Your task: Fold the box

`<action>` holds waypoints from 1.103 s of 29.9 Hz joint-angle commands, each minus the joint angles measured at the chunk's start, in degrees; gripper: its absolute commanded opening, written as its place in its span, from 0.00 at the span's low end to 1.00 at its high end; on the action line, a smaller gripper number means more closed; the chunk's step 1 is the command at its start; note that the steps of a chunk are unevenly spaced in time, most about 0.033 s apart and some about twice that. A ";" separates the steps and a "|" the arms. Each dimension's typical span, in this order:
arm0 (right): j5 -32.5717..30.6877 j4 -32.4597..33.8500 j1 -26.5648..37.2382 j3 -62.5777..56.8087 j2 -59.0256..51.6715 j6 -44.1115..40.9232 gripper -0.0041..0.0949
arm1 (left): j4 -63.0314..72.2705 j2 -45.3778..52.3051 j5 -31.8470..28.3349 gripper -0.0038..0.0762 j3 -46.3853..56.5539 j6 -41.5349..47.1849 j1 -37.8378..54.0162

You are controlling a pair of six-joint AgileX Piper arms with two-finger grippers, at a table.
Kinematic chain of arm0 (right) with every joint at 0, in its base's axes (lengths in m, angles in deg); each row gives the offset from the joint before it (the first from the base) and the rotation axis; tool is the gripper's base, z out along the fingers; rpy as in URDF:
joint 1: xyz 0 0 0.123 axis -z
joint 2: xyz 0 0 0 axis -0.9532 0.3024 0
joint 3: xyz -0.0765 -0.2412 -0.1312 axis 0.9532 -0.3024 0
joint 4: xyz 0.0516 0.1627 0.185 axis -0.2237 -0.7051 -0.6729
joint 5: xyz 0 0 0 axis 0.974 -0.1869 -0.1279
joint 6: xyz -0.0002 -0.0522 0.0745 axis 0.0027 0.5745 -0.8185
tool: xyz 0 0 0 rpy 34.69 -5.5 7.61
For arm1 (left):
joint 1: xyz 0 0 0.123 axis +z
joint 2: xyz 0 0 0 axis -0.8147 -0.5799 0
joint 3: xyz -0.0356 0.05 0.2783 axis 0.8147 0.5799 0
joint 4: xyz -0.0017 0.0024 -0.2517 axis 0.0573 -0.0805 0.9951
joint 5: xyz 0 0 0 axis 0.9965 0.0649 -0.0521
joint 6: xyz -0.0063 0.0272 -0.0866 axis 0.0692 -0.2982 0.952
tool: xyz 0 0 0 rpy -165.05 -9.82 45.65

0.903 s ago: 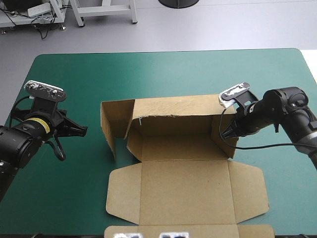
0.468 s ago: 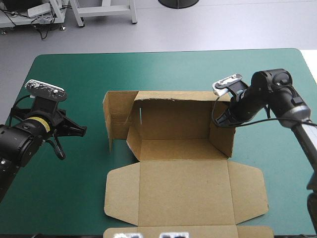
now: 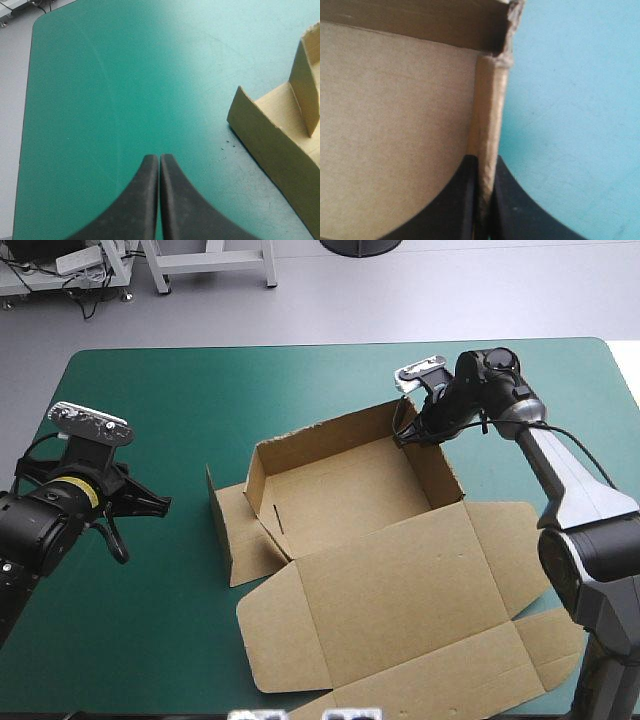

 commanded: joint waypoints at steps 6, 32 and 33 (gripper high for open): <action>-7.18 2.04 -0.13 7.47 -0.79 -0.78 0.55 | -0.69 0.60 -3.32 0.05 -1.79 0.49 -0.07; -7.28 -0.02 -0.13 -3.09 -1.49 -6.15 0.68 | 1.07 -0.02 -2.18 0.05 -1.79 0.49 -0.07; -7.18 -0.17 -0.13 -3.09 -1.49 -6.15 0.64 | 1.07 -0.32 -2.07 0.05 -1.79 0.49 -0.07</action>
